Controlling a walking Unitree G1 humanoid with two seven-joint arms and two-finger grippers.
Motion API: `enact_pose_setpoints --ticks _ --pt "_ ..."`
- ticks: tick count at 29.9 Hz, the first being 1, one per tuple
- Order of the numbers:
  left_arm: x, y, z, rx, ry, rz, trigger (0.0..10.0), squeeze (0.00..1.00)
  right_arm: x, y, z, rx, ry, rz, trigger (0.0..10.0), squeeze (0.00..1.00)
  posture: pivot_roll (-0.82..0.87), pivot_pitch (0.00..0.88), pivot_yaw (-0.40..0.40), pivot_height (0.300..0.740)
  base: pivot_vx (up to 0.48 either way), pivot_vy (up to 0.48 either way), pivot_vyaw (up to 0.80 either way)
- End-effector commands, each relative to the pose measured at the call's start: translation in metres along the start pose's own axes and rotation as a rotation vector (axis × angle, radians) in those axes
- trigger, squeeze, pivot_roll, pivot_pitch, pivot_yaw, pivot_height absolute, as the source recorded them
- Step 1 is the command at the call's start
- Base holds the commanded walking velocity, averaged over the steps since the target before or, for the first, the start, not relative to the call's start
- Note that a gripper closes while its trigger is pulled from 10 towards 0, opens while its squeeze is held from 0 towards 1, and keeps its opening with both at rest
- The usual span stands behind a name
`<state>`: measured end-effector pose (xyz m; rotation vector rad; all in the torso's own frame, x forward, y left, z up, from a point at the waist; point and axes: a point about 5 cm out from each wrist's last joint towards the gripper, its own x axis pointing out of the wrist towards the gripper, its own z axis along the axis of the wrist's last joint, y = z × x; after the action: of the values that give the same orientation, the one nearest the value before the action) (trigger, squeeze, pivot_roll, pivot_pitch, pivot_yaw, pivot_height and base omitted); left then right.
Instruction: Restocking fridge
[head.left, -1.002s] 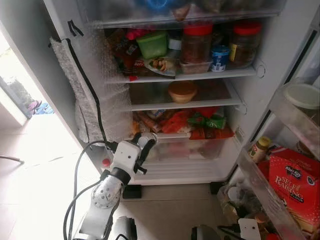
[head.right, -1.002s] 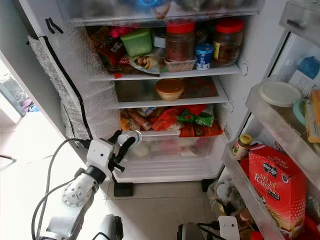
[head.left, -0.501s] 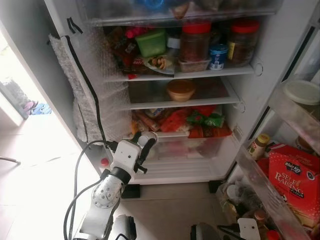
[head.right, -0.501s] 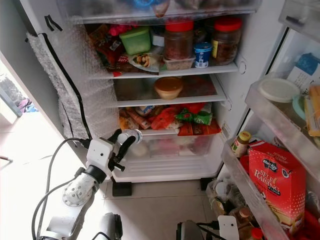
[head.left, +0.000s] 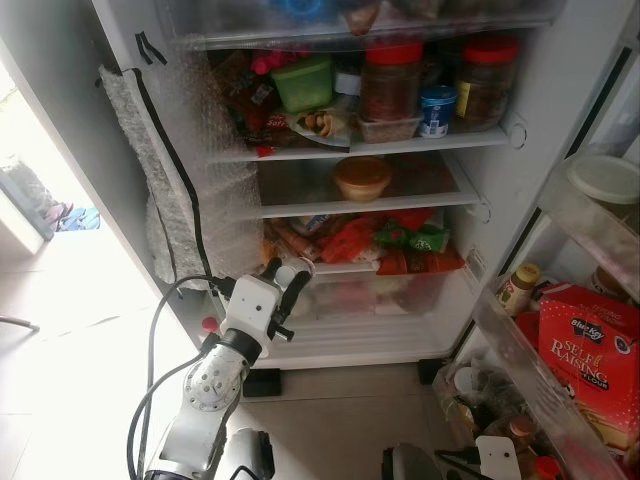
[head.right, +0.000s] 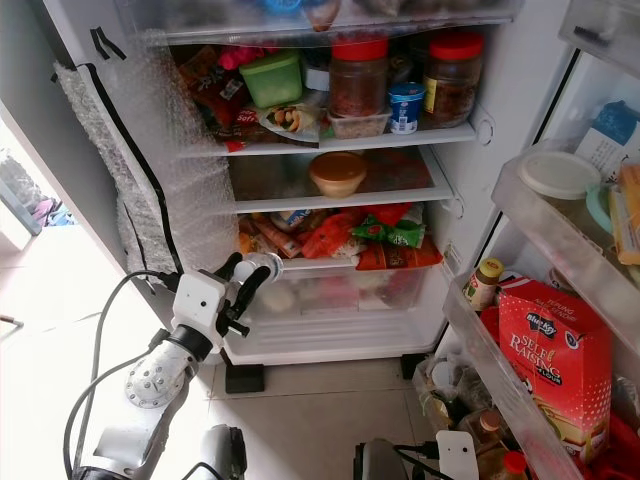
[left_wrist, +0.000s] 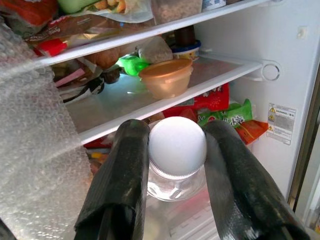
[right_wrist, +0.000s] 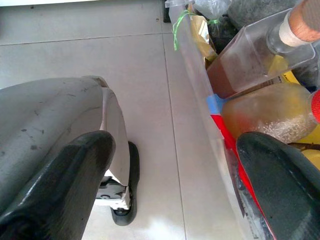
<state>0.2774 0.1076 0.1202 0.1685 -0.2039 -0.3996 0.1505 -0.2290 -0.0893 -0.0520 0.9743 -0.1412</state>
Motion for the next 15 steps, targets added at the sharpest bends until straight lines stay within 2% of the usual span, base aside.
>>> enact_pose_setpoints --ticks 1,15 --pt "-0.0002 0.0018 -0.0022 0.010 0.012 0.000 10.0 0.00 -0.0007 0.0078 -0.0061 0.008 0.021 0.031 10.0 0.00 -0.06 0.062 0.068 0.615 0.277 0.000 0.00" --pt "0.0000 0.0015 -0.0023 0.018 0.013 -0.006 10.0 0.00 -0.0006 0.0081 -0.0057 0.007 0.019 0.035 10.0 0.00 -0.06 0.054 0.066 0.615 0.286 0.000 0.00"
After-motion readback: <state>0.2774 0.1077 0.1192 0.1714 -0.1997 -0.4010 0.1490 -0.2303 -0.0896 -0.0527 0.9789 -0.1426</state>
